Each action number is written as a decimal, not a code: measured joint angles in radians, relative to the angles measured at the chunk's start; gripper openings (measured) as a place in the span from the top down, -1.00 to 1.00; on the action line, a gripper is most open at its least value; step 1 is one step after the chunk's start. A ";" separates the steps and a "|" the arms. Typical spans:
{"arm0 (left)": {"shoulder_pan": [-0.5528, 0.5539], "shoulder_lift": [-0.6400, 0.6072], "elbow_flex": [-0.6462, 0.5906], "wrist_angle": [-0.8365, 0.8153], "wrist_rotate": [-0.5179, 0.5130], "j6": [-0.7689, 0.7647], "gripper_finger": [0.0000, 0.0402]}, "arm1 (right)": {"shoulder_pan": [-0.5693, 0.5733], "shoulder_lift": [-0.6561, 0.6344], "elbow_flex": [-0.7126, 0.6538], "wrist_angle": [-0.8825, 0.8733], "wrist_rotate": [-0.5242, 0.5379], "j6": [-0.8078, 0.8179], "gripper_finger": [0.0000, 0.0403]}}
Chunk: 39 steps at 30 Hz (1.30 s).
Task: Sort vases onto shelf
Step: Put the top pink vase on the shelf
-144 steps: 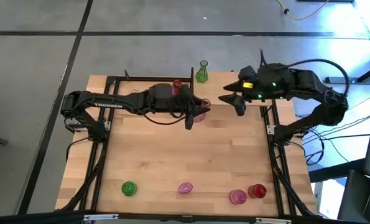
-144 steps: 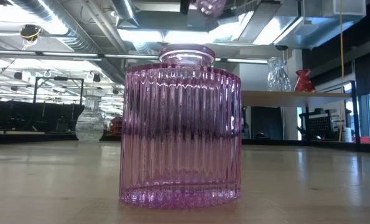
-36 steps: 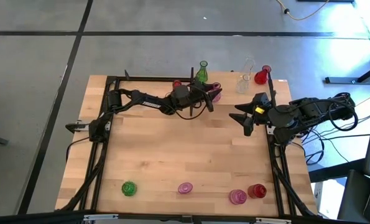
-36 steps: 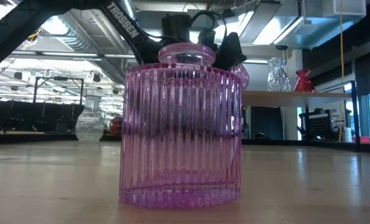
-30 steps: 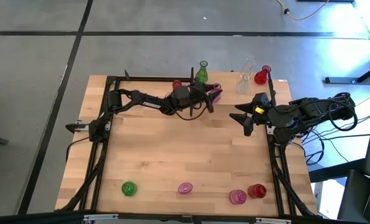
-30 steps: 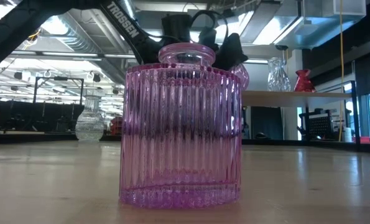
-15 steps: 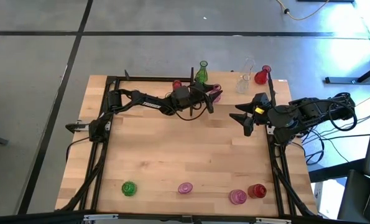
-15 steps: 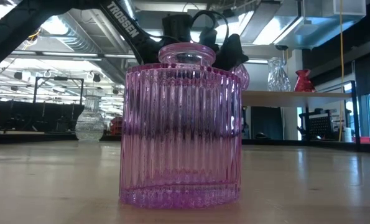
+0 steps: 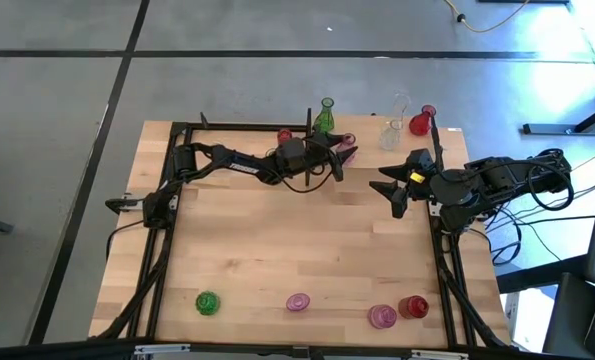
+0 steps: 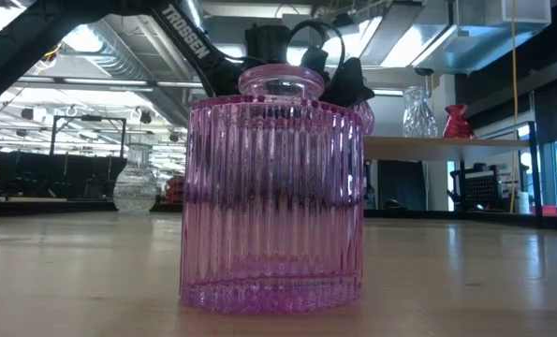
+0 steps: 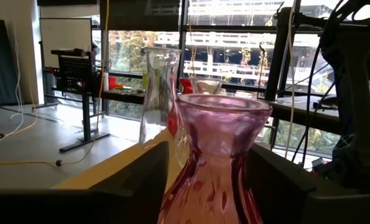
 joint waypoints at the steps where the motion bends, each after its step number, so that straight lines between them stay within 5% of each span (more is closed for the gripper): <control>1: 0.000 0.000 0.000 0.001 0.000 0.000 0.00 | 0.000 0.000 0.000 0.000 0.000 0.000 -0.21; 39: -0.008 -0.004 0.000 0.238 0.002 0.001 -0.02 | 0.000 0.000 0.000 -0.015 0.004 0.002 -0.21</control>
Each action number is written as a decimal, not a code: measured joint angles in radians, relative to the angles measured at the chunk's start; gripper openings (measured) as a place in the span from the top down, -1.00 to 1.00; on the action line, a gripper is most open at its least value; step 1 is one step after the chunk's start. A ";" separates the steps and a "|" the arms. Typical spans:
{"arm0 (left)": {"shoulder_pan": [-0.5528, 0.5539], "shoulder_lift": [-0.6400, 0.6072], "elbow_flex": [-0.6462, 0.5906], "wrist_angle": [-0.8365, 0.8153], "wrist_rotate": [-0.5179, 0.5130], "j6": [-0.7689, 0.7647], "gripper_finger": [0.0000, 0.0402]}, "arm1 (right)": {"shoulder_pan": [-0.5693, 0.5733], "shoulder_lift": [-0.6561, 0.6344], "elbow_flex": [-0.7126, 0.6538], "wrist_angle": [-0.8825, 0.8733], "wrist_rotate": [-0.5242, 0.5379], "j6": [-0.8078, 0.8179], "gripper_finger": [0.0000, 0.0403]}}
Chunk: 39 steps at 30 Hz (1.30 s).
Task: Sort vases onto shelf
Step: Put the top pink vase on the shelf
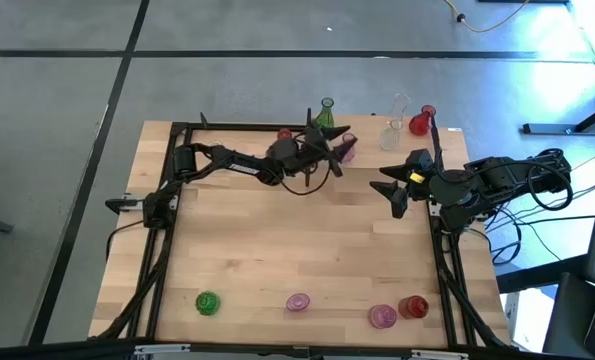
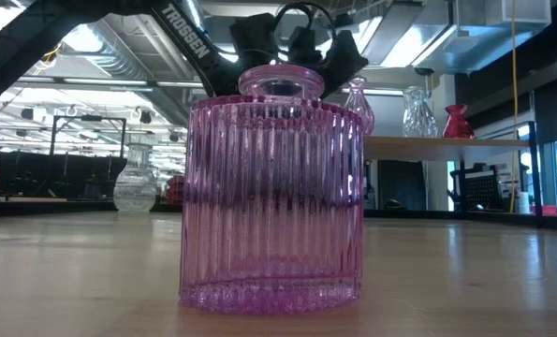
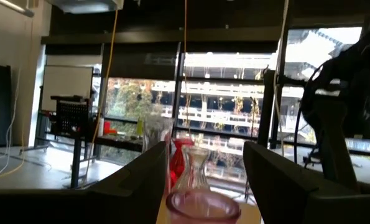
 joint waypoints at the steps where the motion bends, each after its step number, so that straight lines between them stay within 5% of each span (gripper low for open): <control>1: 0.000 0.000 0.000 0.010 0.000 0.000 -0.02 | 0.000 0.000 0.000 -0.001 0.000 0.000 -0.21; 9: -0.017 -0.073 0.000 0.033 -0.005 0.053 -0.02 | 0.000 -0.001 -0.075 0.022 0.007 0.014 -0.21; 15: -0.072 -0.251 0.000 -0.073 0.002 0.156 -0.02 | 0.000 0.001 -0.299 0.374 -0.048 0.020 -0.21; 22: -0.129 -0.595 0.002 -0.598 -0.067 0.159 0.12 | -0.005 0.001 -0.518 0.665 0.100 -0.018 -0.21; 30: -0.151 -0.920 0.002 -1.230 -0.147 0.134 0.91 | -0.146 0.039 -0.701 1.012 0.144 -0.013 -0.18; 34: -0.152 -1.003 0.002 -1.514 -0.135 0.055 0.97 | -0.210 0.124 -0.694 1.149 0.088 -0.172 0.07; 39: -0.189 -1.032 0.000 -1.700 -0.148 0.025 0.99 | -0.238 0.248 -0.645 1.158 0.077 -0.196 0.76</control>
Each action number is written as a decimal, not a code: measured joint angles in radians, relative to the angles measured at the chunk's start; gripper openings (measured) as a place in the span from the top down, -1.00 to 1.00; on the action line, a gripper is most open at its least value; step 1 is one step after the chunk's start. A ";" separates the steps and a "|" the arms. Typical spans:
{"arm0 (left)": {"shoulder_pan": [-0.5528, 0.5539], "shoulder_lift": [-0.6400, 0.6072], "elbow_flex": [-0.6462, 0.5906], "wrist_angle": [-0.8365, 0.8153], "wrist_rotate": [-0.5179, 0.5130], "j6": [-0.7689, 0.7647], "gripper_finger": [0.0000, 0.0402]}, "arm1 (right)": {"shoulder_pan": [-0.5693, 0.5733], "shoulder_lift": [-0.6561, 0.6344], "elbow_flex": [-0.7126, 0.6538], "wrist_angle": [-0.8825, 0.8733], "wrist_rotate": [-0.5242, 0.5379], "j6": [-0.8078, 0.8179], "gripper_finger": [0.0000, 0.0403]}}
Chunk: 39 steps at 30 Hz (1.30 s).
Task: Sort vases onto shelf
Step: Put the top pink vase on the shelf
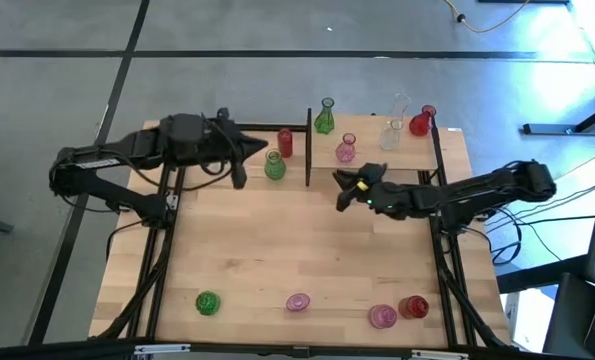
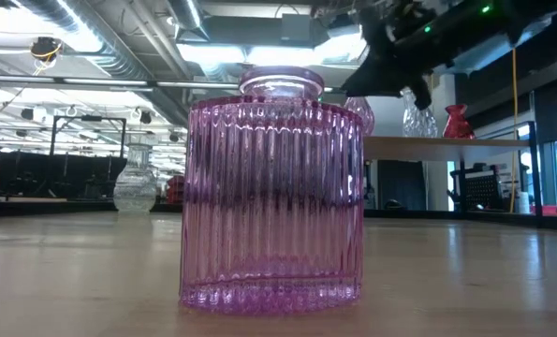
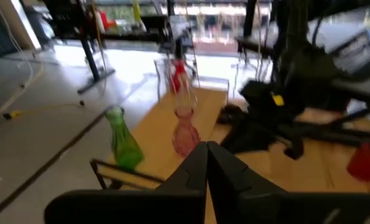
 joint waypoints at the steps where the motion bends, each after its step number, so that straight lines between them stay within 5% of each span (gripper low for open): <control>1: -0.009 0.000 -0.001 -0.009 -0.006 0.000 1.00 | 0.001 0.023 0.010 0.000 0.013 0.003 0.88; 10: -0.046 -0.001 -0.001 -0.002 -0.011 0.018 1.00 | 0.001 0.138 0.110 -0.039 0.184 0.025 0.98; 19: -0.049 -0.001 -0.001 -0.009 0.018 0.026 1.00 | 0.003 0.197 0.254 -0.491 0.278 0.321 1.00; 39: -0.049 -0.001 -0.001 -0.052 0.019 0.027 1.00 | -0.090 0.200 0.255 -0.531 0.284 0.352 1.00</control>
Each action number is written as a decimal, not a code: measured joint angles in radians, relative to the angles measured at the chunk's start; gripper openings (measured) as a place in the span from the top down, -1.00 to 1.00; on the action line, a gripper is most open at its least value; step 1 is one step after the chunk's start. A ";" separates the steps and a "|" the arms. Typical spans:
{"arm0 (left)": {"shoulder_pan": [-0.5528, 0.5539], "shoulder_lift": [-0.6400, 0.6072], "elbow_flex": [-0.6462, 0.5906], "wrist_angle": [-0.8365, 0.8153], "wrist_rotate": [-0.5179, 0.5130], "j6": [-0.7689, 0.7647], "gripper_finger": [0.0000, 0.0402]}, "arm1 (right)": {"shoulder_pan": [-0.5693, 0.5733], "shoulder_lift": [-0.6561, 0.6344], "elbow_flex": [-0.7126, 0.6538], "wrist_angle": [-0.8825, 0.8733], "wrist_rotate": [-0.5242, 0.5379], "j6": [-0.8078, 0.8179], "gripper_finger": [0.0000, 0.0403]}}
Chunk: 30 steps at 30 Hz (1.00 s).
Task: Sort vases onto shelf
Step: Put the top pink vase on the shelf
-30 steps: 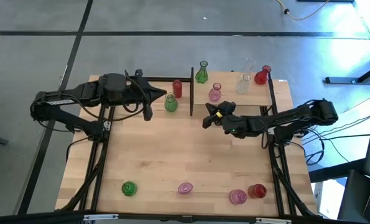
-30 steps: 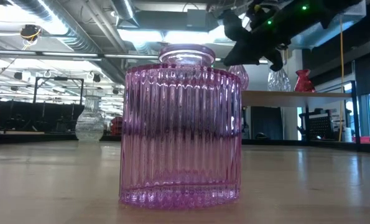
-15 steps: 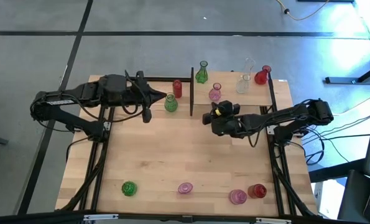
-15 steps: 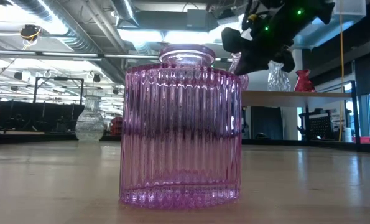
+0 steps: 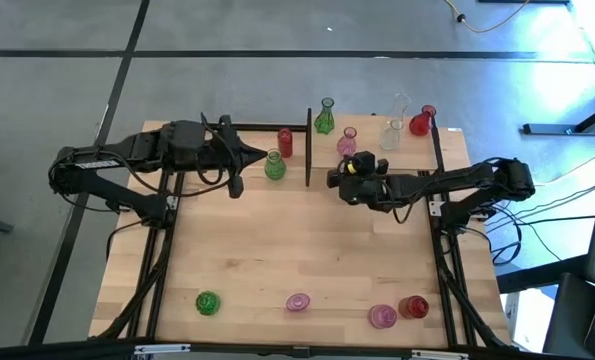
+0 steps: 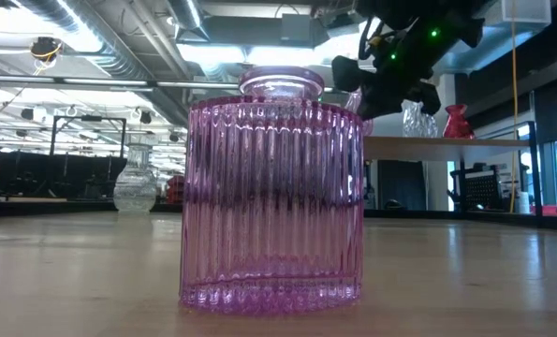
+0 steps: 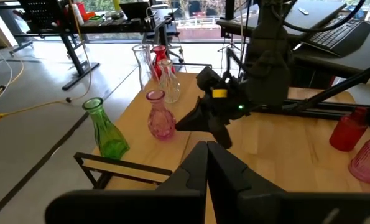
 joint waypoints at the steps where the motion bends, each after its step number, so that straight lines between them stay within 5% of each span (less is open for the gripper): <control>1: 0.000 0.000 0.000 0.000 0.000 0.000 1.00 | -0.003 0.000 0.000 0.000 -0.003 -0.004 1.00; 30: 0.000 0.000 0.000 0.001 0.000 0.000 1.00 | -0.066 0.000 0.000 0.018 -0.013 -0.052 1.00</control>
